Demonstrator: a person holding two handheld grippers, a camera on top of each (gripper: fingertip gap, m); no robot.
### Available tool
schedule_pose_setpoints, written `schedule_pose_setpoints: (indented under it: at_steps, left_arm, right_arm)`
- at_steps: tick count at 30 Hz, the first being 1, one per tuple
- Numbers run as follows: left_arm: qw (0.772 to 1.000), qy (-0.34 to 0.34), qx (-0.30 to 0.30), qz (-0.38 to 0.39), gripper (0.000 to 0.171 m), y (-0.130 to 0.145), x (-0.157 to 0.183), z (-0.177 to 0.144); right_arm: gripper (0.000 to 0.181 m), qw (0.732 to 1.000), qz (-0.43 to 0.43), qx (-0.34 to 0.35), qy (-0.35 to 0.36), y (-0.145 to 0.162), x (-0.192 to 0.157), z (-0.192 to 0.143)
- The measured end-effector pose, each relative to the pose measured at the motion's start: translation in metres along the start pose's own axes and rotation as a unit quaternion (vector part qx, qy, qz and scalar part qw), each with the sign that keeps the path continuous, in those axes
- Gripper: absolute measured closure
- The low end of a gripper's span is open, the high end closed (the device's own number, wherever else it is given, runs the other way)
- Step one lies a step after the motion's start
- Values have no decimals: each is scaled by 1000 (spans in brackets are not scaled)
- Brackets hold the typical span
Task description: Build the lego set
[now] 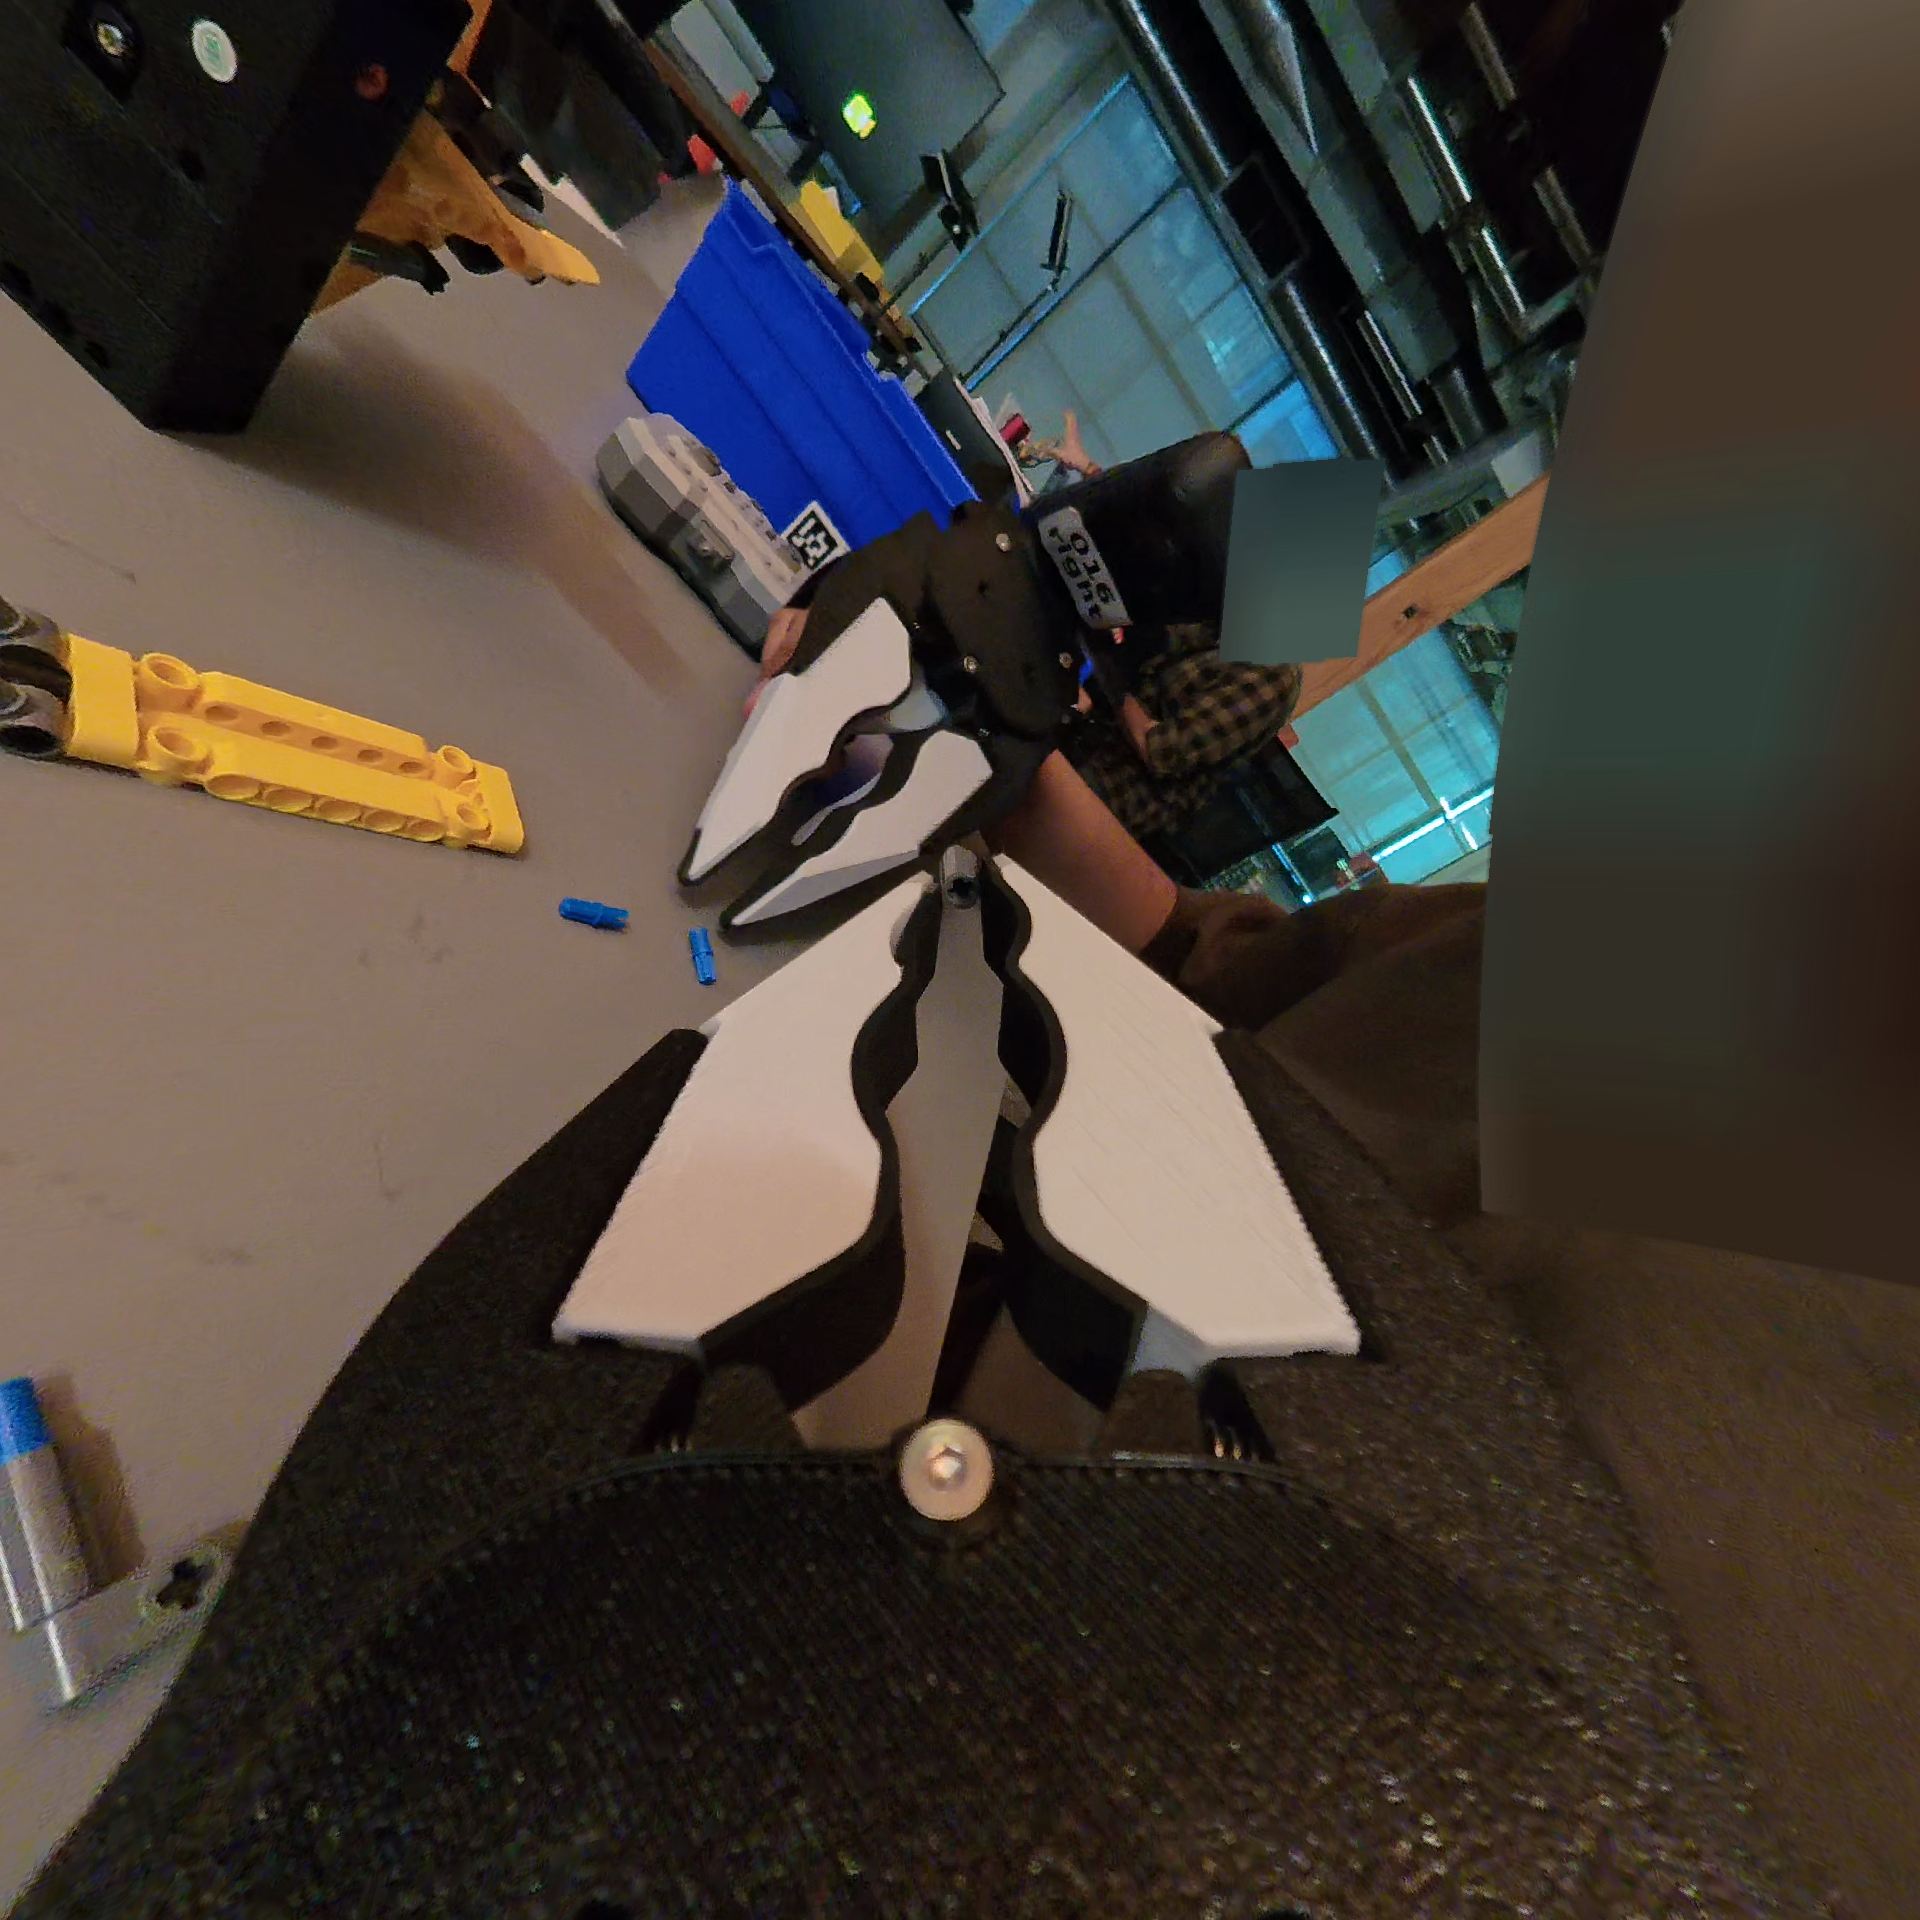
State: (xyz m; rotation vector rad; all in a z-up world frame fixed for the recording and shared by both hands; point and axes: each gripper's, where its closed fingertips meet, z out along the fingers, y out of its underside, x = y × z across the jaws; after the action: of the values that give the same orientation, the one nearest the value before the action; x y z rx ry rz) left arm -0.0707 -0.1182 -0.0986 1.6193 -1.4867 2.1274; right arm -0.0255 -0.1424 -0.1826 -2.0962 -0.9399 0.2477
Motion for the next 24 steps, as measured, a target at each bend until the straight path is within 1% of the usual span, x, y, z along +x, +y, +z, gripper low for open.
schedule_pose_setpoints:
  at_steps: [3,7,12,17,19,21,22,24]
  left_arm:
    - [1000,-1,-2,-4,169,-2,-4,-1]
    - [1000,14,9,-8,168,-16,-2,-6]
    - [1000,13,4,24,169,-41,-6,-10]
    - [997,24,-32,70,169,-68,-7,1]
    - [993,17,-48,104,169,-79,-15,6]
    - [991,8,-51,125,169,-92,-27,9]
    - [991,16,-44,122,169,-99,-30,9]
    - [994,55,-31,87,170,-106,-25,5]
  right_arm:
    - [170,999,-15,-18,-23,3,0,7]
    - [168,997,-5,-17,-73,-2,-8,13]
    - [169,997,-5,-15,-70,-3,-9,13]
    - [173,998,-13,-15,-63,-6,-11,16]
    - [173,998,-12,-14,-63,-6,-11,16]
    - [175,998,-12,-14,-62,-6,-11,16]
    - [177,998,-14,-14,-58,-6,-11,16]
    - [177,999,-13,-13,-50,-7,-10,17]
